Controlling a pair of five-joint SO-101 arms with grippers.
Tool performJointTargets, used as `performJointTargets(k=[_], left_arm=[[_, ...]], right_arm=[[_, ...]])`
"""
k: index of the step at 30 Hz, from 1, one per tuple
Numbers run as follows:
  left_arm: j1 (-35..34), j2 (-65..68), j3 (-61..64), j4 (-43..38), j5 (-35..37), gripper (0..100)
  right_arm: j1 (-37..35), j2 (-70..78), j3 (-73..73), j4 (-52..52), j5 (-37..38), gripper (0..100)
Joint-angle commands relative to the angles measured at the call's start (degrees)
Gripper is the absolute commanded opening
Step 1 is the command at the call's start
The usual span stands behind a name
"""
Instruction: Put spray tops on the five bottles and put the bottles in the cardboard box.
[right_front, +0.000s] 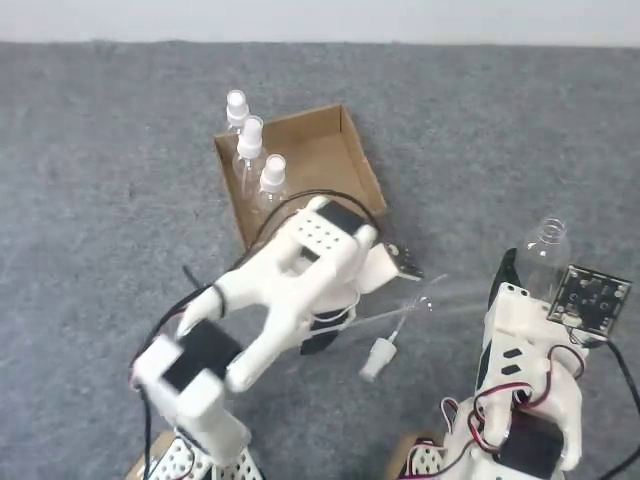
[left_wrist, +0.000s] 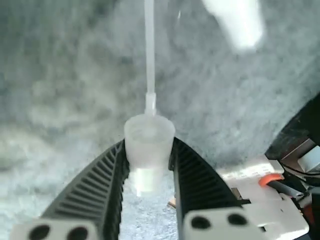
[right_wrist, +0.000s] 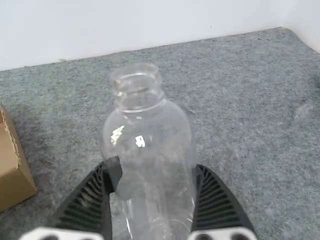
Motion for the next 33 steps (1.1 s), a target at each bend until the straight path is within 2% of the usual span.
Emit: performJointTargets(k=[1,9,21,26,33], left_arm=[[-2.46,-15.38,6.9,2.11,-0.7,1],[-8.53,-31.3,14.9,2.29,-2.46,1],[-11.78,-46.86,10.07,2.2,-1.93,1],[-14.33,-51.43,4.53,2.02,1.67,1],[-16.0,-52.22,-3.3,1.58,11.69,1]], right_arm=[[0.84,-0.22,-0.7,-1.63,-0.18,0.6],[0.84,-0.22,-0.35,-1.63,-0.09,0.6],[0.66,-0.22,2.73,-5.41,0.0,0.6],[0.57,-0.22,2.73,-5.41,0.0,0.6],[0.48,-0.22,2.73,-5.23,0.0,0.6]])
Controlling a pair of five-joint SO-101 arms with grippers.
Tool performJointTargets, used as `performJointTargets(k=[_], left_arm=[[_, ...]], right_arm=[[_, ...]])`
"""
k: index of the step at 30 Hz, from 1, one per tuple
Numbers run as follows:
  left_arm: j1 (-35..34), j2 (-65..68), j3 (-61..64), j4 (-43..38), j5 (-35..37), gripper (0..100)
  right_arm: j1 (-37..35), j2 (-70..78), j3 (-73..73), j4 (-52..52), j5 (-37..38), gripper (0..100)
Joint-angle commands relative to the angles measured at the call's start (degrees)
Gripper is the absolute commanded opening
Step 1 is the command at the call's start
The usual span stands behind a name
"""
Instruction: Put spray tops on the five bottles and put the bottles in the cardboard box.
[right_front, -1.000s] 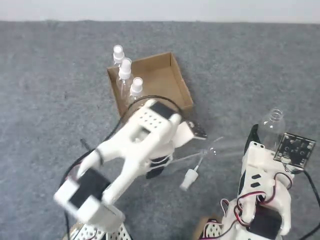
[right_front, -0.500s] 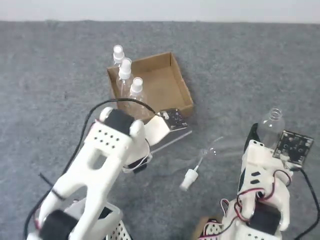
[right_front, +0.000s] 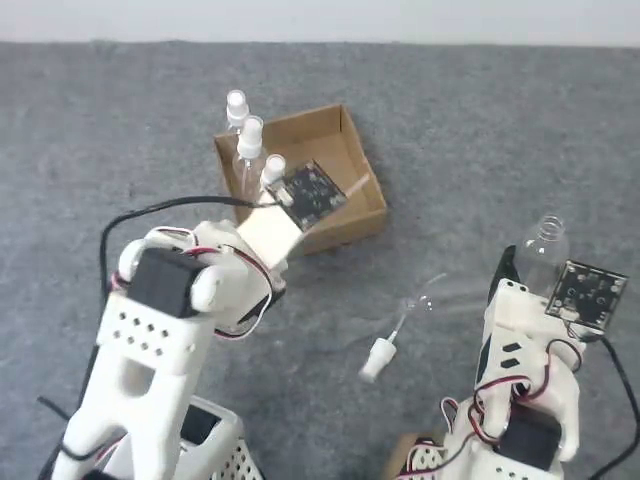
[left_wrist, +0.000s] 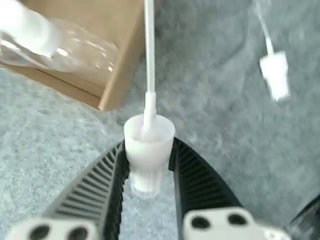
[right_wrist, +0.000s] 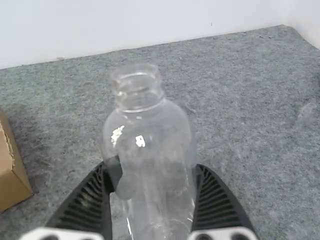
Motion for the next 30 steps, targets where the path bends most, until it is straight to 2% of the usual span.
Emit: performJointTargets(k=[1,7,13,20,24,30], left_arm=[[-3.25,-2.02,-8.75,1.14,7.12,1],[-15.65,-1.67,-16.66,-0.62,14.33,1],[-24.53,-1.58,-17.01,-2.37,18.55,1],[-30.42,-1.49,-15.87,-5.19,22.86,1],[-30.77,-1.49,-10.59,-8.09,24.7,2],[-35.6,-1.49,0.22,-15.12,24.7,4]], right_arm=[[0.48,-0.66,-0.62,-1.36,0.0,0.6],[0.48,-0.66,-0.62,-1.27,0.0,0.6],[0.48,-0.66,-0.62,-1.27,0.0,0.6],[0.48,-0.66,-0.62,-1.36,0.0,0.6],[0.48,-0.66,-0.62,-1.36,0.09,0.6],[0.48,-0.66,-0.62,-1.27,0.09,0.6]])
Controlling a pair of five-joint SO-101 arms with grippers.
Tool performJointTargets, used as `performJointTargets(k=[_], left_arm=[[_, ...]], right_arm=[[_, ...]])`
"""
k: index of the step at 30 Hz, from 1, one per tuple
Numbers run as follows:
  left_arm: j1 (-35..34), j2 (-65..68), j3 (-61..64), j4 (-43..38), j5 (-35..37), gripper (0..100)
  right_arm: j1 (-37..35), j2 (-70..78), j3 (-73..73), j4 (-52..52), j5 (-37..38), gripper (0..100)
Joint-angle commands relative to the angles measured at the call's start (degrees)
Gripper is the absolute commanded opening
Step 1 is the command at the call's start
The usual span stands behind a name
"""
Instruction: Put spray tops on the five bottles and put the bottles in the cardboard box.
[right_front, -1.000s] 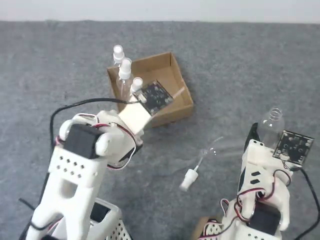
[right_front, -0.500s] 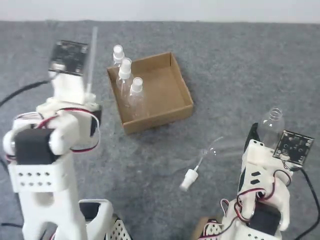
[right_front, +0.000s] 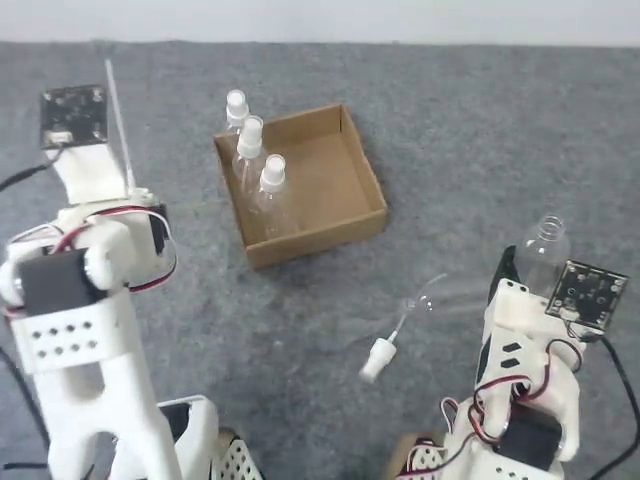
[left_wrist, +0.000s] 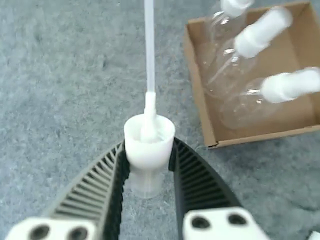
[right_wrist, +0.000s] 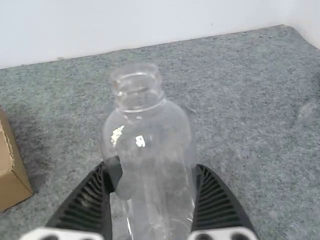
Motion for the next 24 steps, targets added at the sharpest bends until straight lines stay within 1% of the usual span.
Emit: performJointTargets(k=[1,5,12,13,17,21,24], left_arm=[[-2.55,-1.49,7.08,-7.12,0.7,5],[-3.52,-1.58,14.9,-12.4,1.05,6],[-10.02,-1.58,22.46,-15.65,1.23,6],[-10.99,-1.58,23.34,-16.09,2.11,6],[-14.59,-1.58,28.44,-20.92,9.58,6],[-17.32,-1.93,35.03,-28.04,14.95,6],[-19.25,-1.93,40.22,-35.52,20.57,6]], right_arm=[[0.48,-0.75,-0.62,-1.27,0.09,0.6],[0.48,-0.75,-0.62,-1.27,0.09,0.6],[0.48,-0.75,-0.53,-1.27,0.09,0.6],[0.48,-0.75,-0.53,-1.36,0.09,0.6],[0.48,-0.75,-0.53,-1.36,0.09,0.6],[0.48,-0.75,-0.53,-1.36,0.09,0.6],[0.48,-0.75,-0.53,-1.36,0.09,0.6]])
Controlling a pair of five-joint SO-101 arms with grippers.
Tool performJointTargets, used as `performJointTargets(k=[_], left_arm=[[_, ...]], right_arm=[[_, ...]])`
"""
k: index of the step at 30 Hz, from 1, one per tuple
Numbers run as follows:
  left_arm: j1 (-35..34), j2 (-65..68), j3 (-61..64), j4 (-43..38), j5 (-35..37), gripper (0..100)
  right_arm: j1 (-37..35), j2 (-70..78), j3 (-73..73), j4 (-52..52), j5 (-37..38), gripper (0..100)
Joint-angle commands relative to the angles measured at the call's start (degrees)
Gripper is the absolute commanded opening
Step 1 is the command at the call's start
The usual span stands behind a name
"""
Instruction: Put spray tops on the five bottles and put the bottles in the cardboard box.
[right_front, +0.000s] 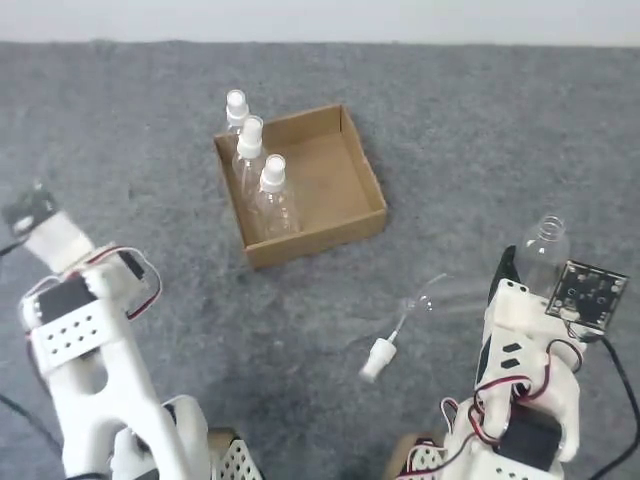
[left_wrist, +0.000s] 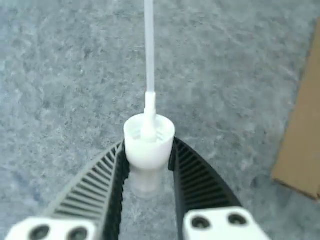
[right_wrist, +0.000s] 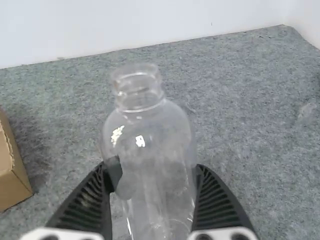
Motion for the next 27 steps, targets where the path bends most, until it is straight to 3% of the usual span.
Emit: performJointTargets(k=[1,14,27], left_arm=[[-2.46,-2.02,5.41,-12.22,8.18,6],[-4.13,-2.02,21.32,-40.7,21.36,6],[-3.87,-1.67,23.96,-43.6,23.38,6]], right_arm=[[0.48,-0.75,-0.53,-1.36,0.09,0.6],[0.4,-0.75,0.53,-2.15,0.09,0.6],[-1.8,-0.75,0.53,-1.98,0.09,0.6]])
